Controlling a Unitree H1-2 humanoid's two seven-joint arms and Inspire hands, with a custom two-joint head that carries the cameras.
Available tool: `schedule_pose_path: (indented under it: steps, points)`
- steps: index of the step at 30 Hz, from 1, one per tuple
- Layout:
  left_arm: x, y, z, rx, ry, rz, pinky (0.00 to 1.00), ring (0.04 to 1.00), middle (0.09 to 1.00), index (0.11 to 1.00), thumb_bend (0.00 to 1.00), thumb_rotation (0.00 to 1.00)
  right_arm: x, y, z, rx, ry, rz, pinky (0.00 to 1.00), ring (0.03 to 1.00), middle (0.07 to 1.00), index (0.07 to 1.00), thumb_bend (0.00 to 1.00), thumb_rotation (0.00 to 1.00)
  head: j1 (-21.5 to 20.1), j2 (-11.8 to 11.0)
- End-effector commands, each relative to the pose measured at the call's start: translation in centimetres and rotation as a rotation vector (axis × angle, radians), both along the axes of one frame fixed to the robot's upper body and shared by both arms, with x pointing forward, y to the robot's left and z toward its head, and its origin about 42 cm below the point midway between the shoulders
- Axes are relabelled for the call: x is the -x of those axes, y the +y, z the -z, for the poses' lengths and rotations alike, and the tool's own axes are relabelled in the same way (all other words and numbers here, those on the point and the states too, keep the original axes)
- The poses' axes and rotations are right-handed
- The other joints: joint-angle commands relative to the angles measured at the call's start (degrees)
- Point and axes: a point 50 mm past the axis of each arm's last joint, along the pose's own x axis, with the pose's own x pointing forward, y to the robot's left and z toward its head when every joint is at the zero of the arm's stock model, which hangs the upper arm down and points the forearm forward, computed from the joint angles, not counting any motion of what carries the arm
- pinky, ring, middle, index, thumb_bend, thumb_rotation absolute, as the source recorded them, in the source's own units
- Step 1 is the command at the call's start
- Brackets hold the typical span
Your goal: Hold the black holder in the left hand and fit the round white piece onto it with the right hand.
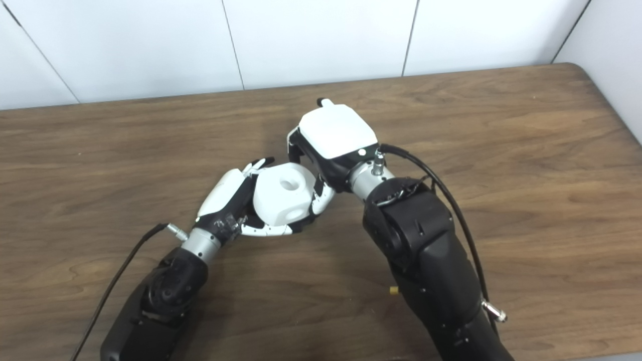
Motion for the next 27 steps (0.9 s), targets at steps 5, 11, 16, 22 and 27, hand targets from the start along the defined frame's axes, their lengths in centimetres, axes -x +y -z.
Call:
schedule_pose_path:
  steps: [5, 11, 16, 22, 27]
  points:
    - [-0.1, -1.3, 0.0, -0.046, 0.013, 0.047, 1.00, 0.974, 0.816, 0.481, 0.52, 0.05, 0.8, 1.7, 0.1, 0.007, 0.037, -0.079, 1.00, 0.808, 0.643, 0.474, 0.52, 0.14, 0.0, 0.2]
    - [0.1, -1.6, 0.3, -0.056, 0.010, 0.062, 1.00, 0.973, 0.818, 0.480, 0.52, 0.05, 0.9, 1.3, 0.4, 0.013, 0.052, -0.076, 1.00, 0.826, 0.672, 0.474, 0.52, 0.15, -0.1, 0.1]
    - [0.2, -2.0, 0.7, -0.047, 0.018, 0.065, 1.00, 0.974, 0.817, 0.476, 0.53, 0.06, 1.1, 1.3, -0.2, 0.071, 0.058, -0.079, 0.89, 0.843, 0.746, 0.537, 0.88, 0.52, -0.2, 0.0]
    - [0.3, -2.3, 0.9, -0.029, 0.035, 0.078, 1.00, 0.983, 0.814, 0.476, 0.52, 0.06, 1.5, 1.5, -1.2, 0.091, 0.068, -0.083, 0.79, 0.855, 0.811, 0.681, 1.00, 0.82, -0.5, 0.1]
    - [0.6, -2.6, 1.2, -0.050, 0.029, 0.093, 1.00, 0.977, 0.816, 0.482, 0.52, 0.06, 1.6, 1.6, -2.0, 0.073, 0.085, -0.075, 0.75, 0.856, 0.817, 0.689, 1.00, 0.80, -0.8, 0.1]
